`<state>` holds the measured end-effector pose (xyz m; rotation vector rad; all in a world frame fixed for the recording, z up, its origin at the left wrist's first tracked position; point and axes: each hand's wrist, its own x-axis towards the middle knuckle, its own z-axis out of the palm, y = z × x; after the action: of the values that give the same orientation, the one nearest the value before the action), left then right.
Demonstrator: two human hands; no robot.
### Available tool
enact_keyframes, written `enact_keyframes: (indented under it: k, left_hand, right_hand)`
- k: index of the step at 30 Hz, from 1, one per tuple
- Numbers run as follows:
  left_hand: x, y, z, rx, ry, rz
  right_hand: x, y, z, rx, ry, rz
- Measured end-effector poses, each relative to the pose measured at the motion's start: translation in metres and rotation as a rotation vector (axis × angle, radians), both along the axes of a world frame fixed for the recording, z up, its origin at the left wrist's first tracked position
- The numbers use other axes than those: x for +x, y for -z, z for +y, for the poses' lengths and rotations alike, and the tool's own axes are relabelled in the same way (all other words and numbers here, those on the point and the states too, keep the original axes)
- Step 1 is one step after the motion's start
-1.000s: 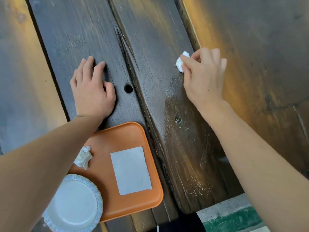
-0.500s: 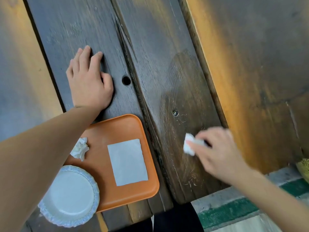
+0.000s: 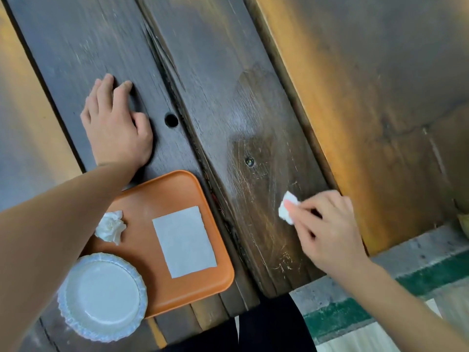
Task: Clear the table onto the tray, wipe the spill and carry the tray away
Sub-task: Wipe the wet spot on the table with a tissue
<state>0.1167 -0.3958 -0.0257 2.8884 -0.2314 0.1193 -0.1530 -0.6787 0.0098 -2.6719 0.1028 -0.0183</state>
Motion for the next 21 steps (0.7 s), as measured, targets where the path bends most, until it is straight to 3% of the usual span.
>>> enact_keyframes:
  k: [3,5,11,15,17,21]
  left_hand:
    - [0.0,0.001,0.0,0.006,0.001,-0.005]
    - [0.0,0.001,-0.001,0.007,0.003,-0.01]
    - [-0.001,0.0,-0.001,0.022,0.002,-0.009]
    - [-0.001,0.002,-0.001,0.029,-0.005,-0.016]
    - [-0.001,0.003,-0.001,0.017,0.003,-0.014]
    - [-0.001,0.003,-0.001,0.016,0.003,-0.017]
  right_hand:
    - [-0.074,-0.007,0.027,0.021,-0.139,0.06]
    - [-0.075,-0.008,0.027,0.02,-0.164,0.052]
    - [0.085,0.005,-0.023,-0.107,0.198,-0.129]
    - [0.155,0.01,-0.034,-0.168,0.29,-0.098]
    - [0.13,0.008,-0.026,-0.142,0.262,-0.123]
    - [0.004,-0.002,0.008,-0.001,0.13,-0.046]
